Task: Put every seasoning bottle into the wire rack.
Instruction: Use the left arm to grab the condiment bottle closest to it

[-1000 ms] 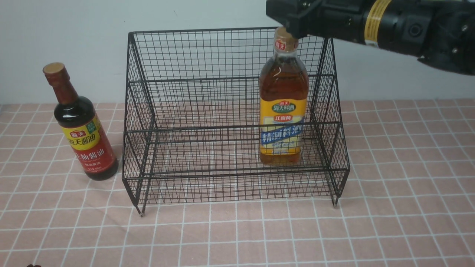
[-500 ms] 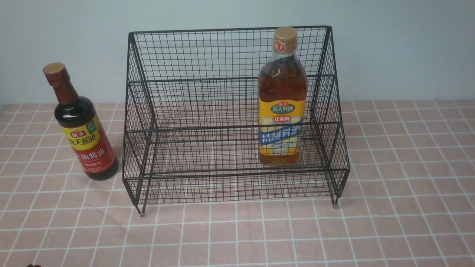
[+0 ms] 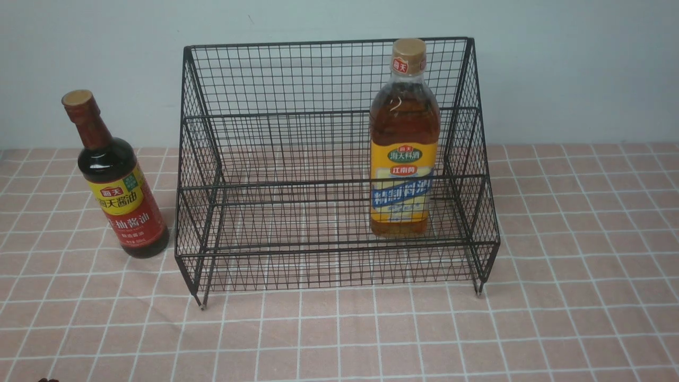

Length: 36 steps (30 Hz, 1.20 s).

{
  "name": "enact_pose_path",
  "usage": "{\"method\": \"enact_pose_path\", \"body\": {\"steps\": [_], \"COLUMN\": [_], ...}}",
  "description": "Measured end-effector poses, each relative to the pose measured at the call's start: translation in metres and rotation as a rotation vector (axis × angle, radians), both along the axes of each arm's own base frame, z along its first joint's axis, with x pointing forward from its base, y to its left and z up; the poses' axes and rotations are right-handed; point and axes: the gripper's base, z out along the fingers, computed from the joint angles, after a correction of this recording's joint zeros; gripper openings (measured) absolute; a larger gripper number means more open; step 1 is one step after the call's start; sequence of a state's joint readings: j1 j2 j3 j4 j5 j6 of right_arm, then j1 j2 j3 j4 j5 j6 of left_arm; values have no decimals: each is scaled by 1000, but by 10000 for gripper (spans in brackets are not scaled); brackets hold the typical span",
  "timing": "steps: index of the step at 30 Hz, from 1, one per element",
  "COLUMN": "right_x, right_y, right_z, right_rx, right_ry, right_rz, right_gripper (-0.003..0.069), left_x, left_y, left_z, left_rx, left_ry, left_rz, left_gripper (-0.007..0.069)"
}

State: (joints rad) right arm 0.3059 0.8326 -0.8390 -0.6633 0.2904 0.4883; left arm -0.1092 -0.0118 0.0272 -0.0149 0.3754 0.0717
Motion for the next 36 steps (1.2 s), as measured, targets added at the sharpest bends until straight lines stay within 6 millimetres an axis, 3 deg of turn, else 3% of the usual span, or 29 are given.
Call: {"method": "enact_pose_path", "body": {"steps": [7,12,22,36], "right_x": [-37,-47,-50,-51], "right_y": [0,1,1,6], "right_z": [-85,-113,-111,-113], "right_rx": [220,360,405,261], "right_ry": [107,35,-66,-81], "right_rz": [98,149,188,233], "right_gripper": [-10,-10,-10,-10], "left_x": [0,0,0,0], "left_y": [0,0,0,0], "left_z": [0,0,0,0], "left_rx": [0,0,0,0], "left_ry": [0,0,0,0], "left_rz": [0,0,0,0], "left_gripper": [-7,-7,-7,-7]}}
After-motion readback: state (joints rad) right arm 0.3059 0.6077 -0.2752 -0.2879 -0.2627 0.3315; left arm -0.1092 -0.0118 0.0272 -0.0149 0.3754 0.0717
